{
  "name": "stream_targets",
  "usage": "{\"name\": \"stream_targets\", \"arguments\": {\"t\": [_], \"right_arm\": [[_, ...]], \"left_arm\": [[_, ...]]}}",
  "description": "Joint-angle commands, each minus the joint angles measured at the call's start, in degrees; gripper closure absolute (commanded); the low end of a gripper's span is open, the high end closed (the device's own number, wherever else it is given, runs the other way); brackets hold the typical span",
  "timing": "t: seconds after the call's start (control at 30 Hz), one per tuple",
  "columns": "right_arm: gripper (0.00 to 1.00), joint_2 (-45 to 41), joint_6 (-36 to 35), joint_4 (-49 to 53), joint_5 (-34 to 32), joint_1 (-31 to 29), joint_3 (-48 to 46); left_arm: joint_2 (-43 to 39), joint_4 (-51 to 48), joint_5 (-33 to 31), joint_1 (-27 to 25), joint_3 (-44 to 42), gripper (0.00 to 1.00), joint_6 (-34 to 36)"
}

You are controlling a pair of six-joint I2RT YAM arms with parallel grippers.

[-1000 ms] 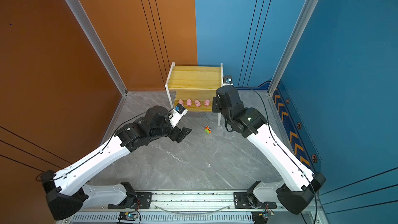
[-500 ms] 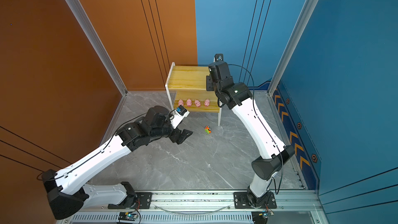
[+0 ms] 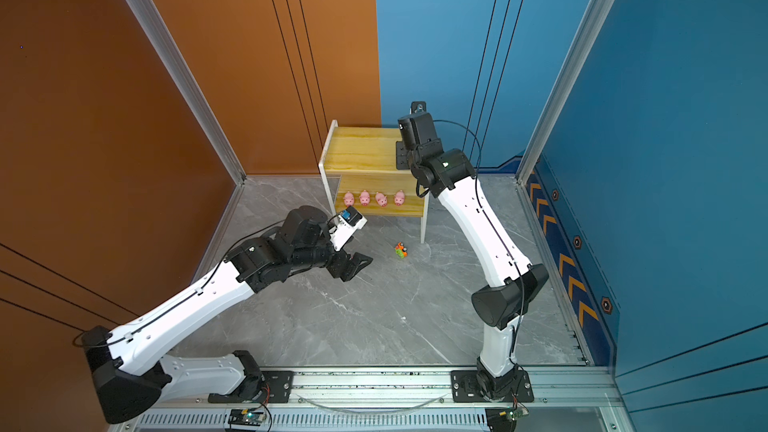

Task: Place and organize the plastic toys onto the shelf
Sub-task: 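Lower the dump truck onto the top shelf tier and open the right gripper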

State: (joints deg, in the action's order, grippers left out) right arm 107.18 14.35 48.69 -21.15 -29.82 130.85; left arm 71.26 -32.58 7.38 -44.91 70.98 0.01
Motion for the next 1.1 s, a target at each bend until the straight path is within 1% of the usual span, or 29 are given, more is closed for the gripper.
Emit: {"name": "stream_targets", "arguments": {"t": [0.0,0.4,0.77,0.9,1.0,1.07], "right_arm": [[0.79,1.25,-0.18,2.03,0.57,0.73,1.39],[0.79,3.32,-0.07,2.82,-0.7,1.6,1.6],[0.78,5.98,-0.02,3.88,-0.21,2.58,3.56],[0.72,6.57,0.03,4.12,-0.65,2.66,4.35],[0.65,6.68,0.07,4.11,-1.07,2.67,4.82],[0.62,6.66,0.0,4.05,-1.14,2.67,5.39]], "left_arm": [[-0.61,0.32,1.46,0.51,-0.76,0.15,-0.42],[-0.17,0.78,2.29,0.49,-1.02,0.15,-1.22],[0.03,0.76,2.54,0.56,-1.03,0.15,-1.33],[0.06,0.78,2.36,0.57,-1.11,0.15,-1.29],[0.17,0.75,2.34,0.52,-1.11,0.15,-1.24],[0.24,0.76,2.42,0.59,-1.02,0.15,-1.27]]}}
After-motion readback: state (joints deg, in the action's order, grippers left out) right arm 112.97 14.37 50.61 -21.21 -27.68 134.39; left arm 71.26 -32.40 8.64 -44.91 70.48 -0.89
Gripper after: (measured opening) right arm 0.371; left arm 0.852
